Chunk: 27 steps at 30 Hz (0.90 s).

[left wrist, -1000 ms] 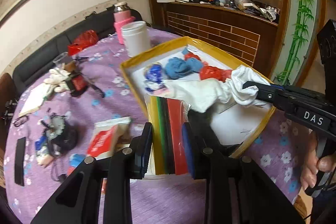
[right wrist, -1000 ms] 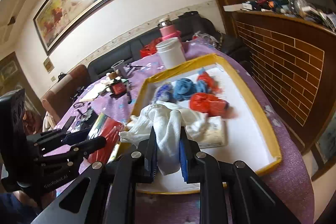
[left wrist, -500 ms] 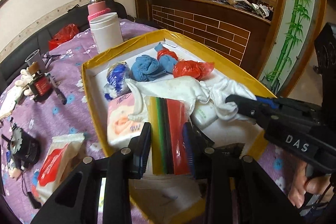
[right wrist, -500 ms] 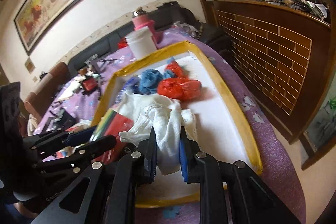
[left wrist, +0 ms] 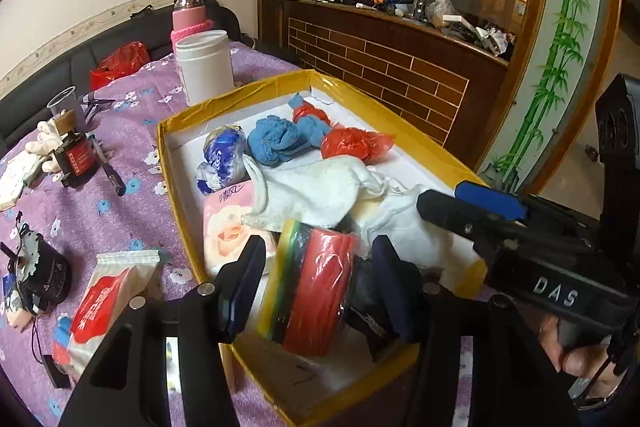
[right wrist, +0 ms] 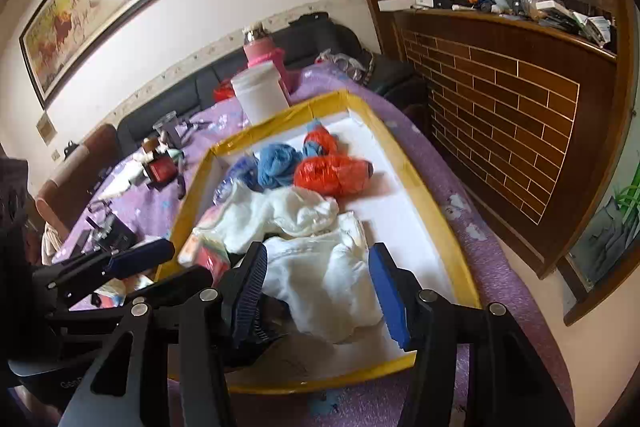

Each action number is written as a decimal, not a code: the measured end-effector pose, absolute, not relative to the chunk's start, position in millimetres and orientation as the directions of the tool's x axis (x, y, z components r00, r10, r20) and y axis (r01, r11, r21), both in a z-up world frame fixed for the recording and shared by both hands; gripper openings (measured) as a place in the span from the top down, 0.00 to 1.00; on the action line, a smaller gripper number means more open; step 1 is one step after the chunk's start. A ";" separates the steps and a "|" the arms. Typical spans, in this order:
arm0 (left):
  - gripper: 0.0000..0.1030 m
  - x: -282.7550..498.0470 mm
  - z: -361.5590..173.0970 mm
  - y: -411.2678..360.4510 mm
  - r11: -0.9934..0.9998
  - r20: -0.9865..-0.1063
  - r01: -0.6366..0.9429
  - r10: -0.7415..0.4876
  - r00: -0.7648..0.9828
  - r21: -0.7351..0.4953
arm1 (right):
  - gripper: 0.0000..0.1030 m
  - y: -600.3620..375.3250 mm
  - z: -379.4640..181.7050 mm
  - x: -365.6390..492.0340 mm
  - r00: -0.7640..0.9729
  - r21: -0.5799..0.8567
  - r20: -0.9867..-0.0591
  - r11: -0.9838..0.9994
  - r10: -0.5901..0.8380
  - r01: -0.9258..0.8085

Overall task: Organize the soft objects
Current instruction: 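Withdraw both grippers from the tray toward the table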

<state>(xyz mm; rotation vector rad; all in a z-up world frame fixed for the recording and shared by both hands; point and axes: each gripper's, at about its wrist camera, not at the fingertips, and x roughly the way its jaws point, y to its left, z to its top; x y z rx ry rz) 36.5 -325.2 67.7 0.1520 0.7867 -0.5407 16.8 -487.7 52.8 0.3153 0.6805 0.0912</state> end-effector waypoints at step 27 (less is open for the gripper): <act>0.32 -17.8 82.4 -115.5 0.953 -0.659 0.248 -0.301 0.690 -0.176 | 0.44 -350.8 85.0 -0.5 0.694 0.318 -0.586 0.906 0.419 -0.279</act>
